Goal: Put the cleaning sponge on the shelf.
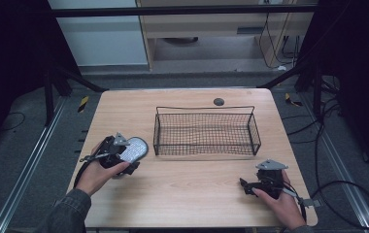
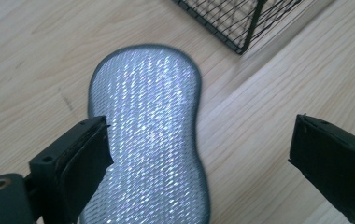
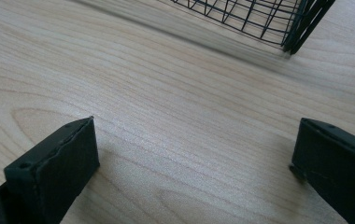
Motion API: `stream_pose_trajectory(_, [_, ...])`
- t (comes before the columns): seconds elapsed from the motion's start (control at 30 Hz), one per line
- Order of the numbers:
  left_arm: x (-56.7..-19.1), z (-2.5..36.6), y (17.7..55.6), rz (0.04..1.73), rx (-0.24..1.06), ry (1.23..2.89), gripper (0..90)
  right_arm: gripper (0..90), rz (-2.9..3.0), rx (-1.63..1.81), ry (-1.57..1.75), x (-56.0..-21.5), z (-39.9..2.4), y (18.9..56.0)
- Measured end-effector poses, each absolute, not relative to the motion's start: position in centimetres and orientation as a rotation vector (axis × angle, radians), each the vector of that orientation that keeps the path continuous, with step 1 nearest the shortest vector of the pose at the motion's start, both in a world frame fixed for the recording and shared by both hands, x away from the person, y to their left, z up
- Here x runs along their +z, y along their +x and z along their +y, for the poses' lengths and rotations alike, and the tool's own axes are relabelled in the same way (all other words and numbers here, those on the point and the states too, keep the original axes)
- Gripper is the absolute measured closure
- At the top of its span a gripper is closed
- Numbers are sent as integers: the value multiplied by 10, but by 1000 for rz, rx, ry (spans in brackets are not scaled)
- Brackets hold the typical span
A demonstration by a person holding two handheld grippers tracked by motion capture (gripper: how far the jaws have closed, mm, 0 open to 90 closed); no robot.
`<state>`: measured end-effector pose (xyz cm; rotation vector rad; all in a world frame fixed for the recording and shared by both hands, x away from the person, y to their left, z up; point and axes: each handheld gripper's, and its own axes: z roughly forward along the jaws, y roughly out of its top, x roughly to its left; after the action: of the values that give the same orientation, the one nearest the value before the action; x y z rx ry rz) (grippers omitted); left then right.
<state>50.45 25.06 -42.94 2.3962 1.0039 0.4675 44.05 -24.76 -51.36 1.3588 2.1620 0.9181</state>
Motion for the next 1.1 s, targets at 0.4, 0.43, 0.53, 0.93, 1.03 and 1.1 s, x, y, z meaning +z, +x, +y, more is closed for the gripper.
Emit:
stream_pose_trajectory(0.4, [-429, 266, 521, 1126, 388, 2444, 38, 6, 2161, 917, 1360, -514, -248, 440])
stream_pose_trajectory(0.43, [-429, 267, 523, 1134, 376, 2449, 36, 6, 2161, 918, 1359, -514, -248, 440])
stream_pose_trajectory(0.53, [-432, 269, 528, 1149, 366, 2454, 38, 6, 2161, 917, 1360, -514, -248, 440])
stream_pose_trajectory(0.93, [-449, 258, 557, 1166, 297, 2551, 42, 6, 2161, 917, 1361, -514, -248, 440])
stream_pose_trajectory(1.03, [-454, 256, 560, 1170, 275, 2570, 39, 6, 2161, 918, 1360, -514, -248, 440])
stream_pose_trajectory(1.1, [-457, 256, 564, 1180, 282, 2583, 39, 6, 2162, 918, 1360, -514, -248, 440])
